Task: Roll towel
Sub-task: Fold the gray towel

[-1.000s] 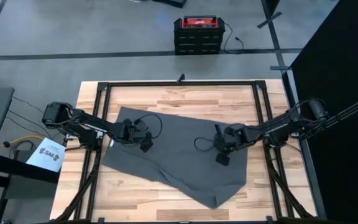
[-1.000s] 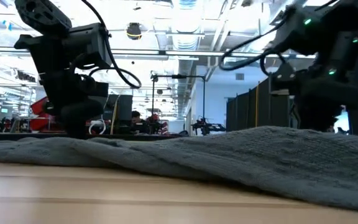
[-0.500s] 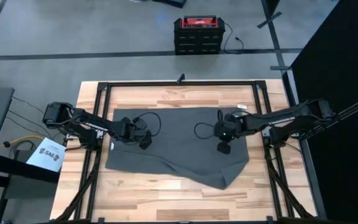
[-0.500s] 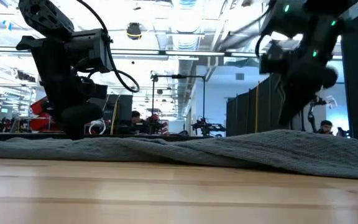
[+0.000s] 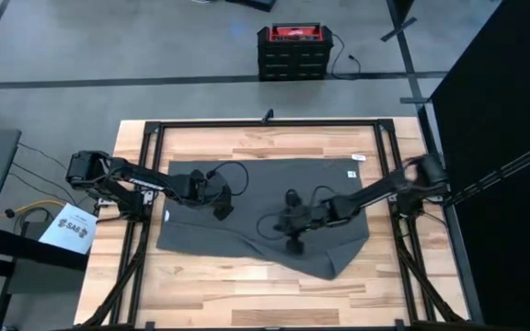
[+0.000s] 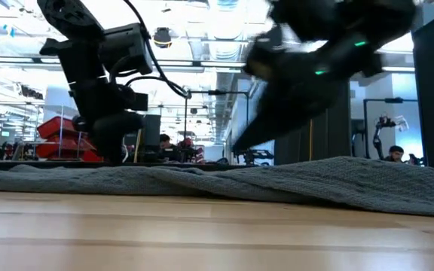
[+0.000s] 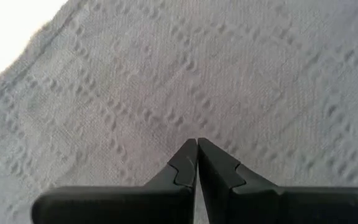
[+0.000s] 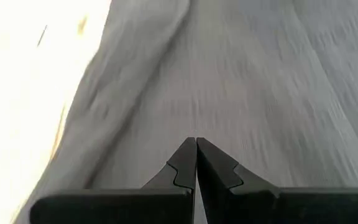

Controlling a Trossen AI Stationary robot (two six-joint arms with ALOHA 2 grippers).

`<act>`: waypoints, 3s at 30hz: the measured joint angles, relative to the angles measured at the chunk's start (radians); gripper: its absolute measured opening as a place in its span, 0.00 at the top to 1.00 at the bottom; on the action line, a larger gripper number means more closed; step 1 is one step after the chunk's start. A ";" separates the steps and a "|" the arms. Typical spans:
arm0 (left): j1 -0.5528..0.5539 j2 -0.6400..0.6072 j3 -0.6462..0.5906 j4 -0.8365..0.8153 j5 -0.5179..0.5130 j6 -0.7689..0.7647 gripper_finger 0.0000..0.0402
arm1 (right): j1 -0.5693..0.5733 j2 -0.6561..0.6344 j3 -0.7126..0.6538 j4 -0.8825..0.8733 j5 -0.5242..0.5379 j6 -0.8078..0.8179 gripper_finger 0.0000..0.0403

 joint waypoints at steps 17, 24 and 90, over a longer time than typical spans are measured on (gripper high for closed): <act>0.000 0.057 -0.088 0.038 -0.047 -0.095 1.00 | 0.059 0.305 0.344 -0.040 -0.102 -0.122 1.00; 0.004 0.050 -0.092 0.041 -0.054 -0.083 1.00 | 0.147 0.303 0.346 -0.123 -0.151 -0.051 1.00; -0.402 -0.032 0.009 -0.131 0.129 -0.396 1.00 | 0.606 -0.228 0.018 -0.900 -0.019 0.819 1.00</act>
